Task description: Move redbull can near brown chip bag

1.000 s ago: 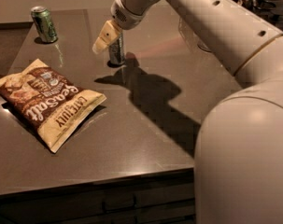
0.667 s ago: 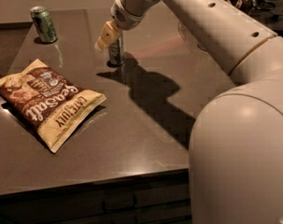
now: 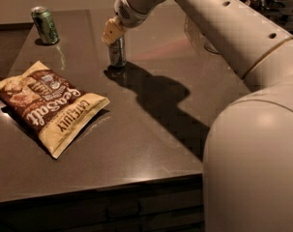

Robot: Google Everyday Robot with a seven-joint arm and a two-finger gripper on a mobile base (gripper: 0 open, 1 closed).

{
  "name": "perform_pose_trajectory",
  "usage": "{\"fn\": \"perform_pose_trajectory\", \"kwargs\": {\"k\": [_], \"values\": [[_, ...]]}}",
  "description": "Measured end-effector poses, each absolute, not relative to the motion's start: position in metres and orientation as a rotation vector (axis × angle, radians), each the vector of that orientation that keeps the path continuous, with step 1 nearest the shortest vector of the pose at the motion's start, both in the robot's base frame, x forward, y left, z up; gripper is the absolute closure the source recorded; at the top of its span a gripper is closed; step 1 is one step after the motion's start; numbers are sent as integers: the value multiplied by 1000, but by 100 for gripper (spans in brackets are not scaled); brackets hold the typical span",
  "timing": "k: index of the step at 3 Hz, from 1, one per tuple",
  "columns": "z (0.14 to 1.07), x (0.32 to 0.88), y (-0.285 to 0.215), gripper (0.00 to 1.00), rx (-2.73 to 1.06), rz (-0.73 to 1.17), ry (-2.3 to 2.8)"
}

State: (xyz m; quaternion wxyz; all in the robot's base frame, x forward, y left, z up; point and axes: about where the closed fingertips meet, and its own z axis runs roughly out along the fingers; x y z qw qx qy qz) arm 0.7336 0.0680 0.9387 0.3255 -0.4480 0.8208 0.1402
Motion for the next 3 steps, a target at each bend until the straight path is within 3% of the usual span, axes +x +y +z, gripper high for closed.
{"fn": "perform_pose_trajectory", "kwargs": {"k": [1, 2, 3], "values": [[953, 710, 82, 87, -1231, 429, 2084], [959, 678, 103, 100, -1320, 496, 2012], [958, 653, 120, 100, -1406, 552, 1954]]}}
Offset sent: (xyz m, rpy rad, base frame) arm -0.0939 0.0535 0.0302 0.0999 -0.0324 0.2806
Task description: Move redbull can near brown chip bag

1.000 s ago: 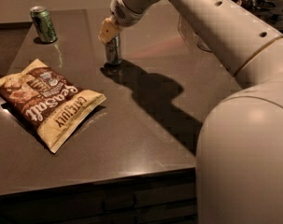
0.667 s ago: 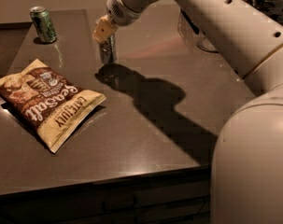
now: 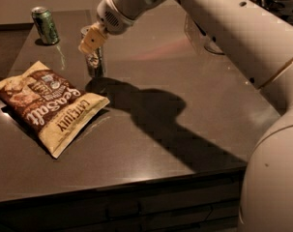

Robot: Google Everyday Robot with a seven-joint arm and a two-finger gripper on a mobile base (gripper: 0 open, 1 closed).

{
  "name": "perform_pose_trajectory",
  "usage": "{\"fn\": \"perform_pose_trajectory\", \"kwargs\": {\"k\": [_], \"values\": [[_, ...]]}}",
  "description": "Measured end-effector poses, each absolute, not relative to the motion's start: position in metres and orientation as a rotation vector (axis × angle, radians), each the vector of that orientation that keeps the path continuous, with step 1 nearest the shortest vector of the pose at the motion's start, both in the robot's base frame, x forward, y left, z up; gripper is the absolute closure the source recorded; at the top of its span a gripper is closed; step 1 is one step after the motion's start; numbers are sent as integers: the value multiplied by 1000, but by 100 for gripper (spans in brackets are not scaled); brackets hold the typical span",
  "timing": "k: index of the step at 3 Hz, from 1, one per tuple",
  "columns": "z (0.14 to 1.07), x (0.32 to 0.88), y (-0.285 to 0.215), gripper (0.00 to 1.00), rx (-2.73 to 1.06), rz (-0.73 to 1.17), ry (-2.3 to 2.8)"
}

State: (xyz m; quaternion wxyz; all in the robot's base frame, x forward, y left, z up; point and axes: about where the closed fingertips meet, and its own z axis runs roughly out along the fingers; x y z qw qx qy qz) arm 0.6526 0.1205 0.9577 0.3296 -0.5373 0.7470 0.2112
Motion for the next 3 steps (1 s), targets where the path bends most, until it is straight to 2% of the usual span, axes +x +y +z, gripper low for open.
{"fn": "perform_pose_trajectory", "kwargs": {"k": [1, 3], "values": [[951, 635, 133, 82, -1481, 572, 1919], [934, 625, 141, 36, -1556, 579, 1910]]}}
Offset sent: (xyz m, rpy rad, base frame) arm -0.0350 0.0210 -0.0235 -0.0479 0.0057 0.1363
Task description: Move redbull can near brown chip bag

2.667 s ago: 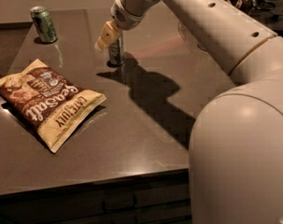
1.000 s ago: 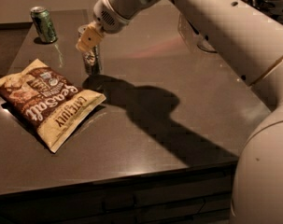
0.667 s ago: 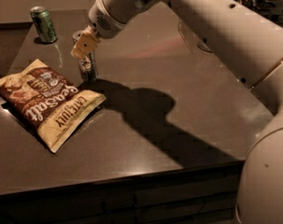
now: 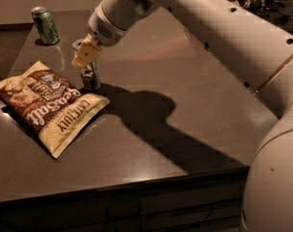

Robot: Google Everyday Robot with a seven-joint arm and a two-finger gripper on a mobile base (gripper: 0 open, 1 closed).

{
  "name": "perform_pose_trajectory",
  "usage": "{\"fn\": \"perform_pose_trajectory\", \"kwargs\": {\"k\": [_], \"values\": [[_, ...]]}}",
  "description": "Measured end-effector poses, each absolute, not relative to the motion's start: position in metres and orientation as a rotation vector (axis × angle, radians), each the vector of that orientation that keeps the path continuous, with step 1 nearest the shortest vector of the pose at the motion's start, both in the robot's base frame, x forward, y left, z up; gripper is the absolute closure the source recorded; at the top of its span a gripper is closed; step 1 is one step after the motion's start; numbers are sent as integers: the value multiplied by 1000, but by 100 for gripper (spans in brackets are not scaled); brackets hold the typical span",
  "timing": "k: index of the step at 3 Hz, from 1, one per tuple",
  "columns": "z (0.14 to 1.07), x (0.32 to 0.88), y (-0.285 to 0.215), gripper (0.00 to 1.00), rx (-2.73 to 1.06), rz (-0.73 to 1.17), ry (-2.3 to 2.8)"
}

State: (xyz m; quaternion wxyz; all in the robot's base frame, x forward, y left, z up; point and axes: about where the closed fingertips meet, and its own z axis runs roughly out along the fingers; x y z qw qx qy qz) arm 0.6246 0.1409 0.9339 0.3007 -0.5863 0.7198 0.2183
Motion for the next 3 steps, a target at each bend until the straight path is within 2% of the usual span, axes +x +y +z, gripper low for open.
{"fn": "perform_pose_trajectory", "kwargs": {"k": [1, 2, 3], "values": [[927, 627, 141, 12, -1570, 580, 1919], [926, 626, 143, 0, -1573, 582, 1919], [926, 626, 143, 0, -1573, 582, 1919]]}}
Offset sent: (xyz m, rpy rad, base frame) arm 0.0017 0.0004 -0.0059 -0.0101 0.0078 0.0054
